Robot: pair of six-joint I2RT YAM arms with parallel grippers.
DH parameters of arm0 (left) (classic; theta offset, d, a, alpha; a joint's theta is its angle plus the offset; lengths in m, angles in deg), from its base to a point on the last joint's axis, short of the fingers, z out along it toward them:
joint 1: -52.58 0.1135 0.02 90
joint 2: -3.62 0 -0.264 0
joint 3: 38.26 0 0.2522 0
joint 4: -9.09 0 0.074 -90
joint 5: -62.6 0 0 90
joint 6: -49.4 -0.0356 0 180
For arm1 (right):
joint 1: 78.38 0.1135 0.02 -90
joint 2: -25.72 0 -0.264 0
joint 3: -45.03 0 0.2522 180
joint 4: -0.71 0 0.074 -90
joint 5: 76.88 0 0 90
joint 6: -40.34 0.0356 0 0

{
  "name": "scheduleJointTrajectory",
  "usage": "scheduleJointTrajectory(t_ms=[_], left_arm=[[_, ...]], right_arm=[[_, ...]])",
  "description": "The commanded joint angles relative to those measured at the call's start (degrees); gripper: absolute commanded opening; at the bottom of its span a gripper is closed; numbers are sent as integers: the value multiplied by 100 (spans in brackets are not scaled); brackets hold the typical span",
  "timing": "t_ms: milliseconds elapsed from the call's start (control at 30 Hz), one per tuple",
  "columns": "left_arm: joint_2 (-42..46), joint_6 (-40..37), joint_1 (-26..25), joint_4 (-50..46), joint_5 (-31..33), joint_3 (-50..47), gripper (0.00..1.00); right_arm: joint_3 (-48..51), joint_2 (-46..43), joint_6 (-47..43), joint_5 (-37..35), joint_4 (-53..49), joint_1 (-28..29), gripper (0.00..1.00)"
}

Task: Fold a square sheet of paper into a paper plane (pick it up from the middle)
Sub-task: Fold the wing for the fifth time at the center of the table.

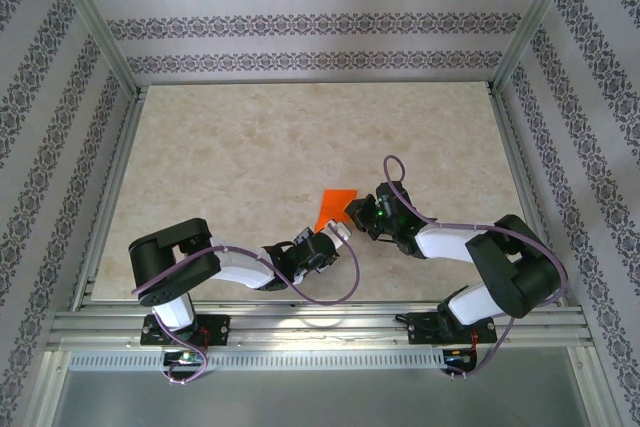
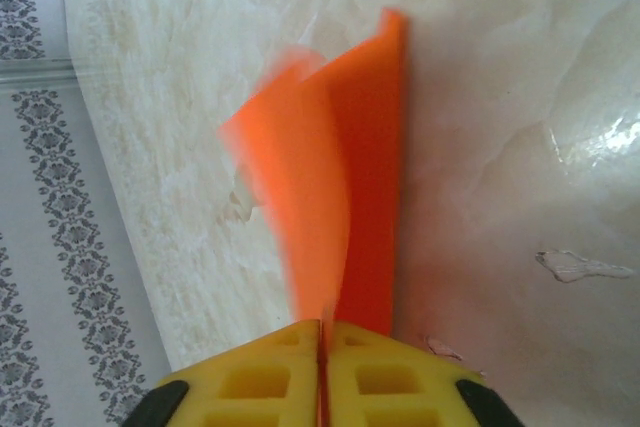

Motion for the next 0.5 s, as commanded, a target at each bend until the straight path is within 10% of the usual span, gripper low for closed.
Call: scheduleJointTrajectory(t_ms=[0,467], left_arm=[[-8,100,-70,134,-33,-52,0],[98,803,269,827,-1132,-396,0]], right_arm=[[-113,-279,-206,-30,-307,31,24],[235,-2134,-1186,-542,-2130,-576,51]])
